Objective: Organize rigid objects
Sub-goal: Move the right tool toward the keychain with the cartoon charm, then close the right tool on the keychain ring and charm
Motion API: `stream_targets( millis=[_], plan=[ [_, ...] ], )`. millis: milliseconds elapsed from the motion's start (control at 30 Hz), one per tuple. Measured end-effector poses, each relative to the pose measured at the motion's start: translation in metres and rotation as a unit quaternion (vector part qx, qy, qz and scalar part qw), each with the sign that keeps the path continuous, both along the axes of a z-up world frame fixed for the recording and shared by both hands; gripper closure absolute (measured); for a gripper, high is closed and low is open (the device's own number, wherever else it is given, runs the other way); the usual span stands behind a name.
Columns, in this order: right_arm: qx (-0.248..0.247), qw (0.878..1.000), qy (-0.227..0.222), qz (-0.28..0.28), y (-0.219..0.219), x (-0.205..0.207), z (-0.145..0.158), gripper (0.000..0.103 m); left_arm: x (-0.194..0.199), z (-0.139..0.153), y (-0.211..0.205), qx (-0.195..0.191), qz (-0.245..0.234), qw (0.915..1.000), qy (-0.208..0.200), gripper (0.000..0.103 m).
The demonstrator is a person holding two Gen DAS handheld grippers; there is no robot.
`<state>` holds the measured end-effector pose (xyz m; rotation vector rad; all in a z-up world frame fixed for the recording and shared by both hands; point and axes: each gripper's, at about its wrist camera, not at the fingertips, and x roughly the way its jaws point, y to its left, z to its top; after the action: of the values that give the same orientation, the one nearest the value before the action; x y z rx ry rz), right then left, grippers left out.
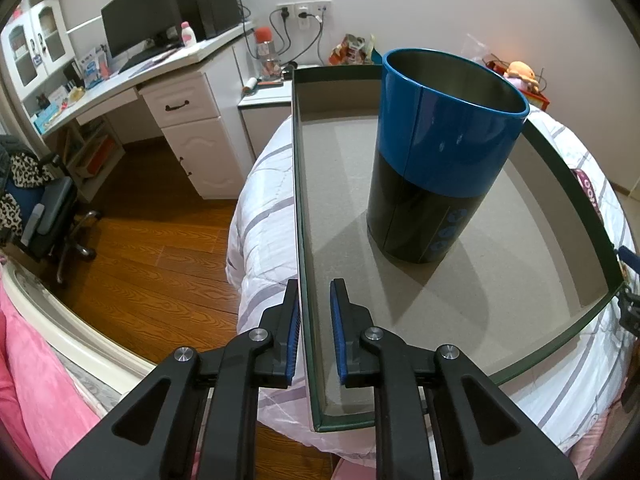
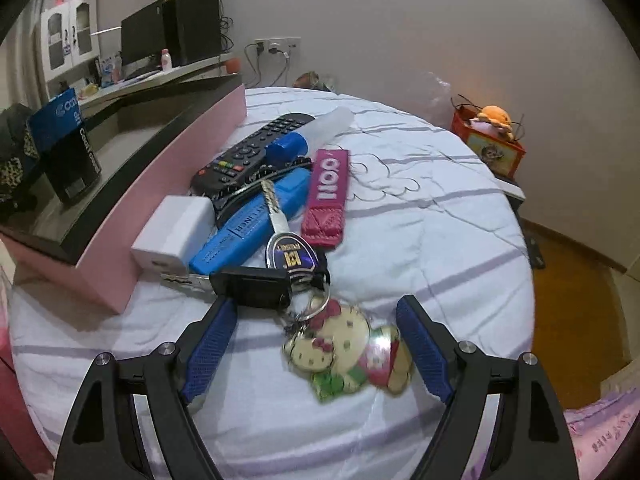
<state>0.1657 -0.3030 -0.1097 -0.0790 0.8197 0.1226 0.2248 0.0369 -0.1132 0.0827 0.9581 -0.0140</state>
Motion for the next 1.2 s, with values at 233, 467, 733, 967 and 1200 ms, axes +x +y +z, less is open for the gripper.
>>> stream_targets(
  millis=[233,467,733,967,1200],
  plan=[
    [0.027,1.0,0.007,0.014,-0.005,0.009,-0.001,0.029,0.0,0.0,0.0,0.0,0.0,1.0,0.0,0.089],
    [0.059,0.998,0.012,0.018,-0.012,0.016,0.003,0.075,0.0,-0.001,0.0,-0.002,-0.001,1.0,0.0,0.087],
    [0.086,0.996,0.013,0.028,-0.014,0.005,0.008,0.08,0.0,-0.002,0.0,-0.002,-0.002,1.0,0.0,0.086],
    [0.092,0.995,0.024,-0.003,-0.022,0.013,0.008,0.053,0.001,-0.002,0.0,-0.003,-0.002,1.0,0.0,0.086],
    [0.087,0.995,0.036,0.028,-0.019,0.033,0.005,0.037,0.001,-0.002,-0.001,-0.002,-0.002,1.0,0.0,0.086]
  ],
)
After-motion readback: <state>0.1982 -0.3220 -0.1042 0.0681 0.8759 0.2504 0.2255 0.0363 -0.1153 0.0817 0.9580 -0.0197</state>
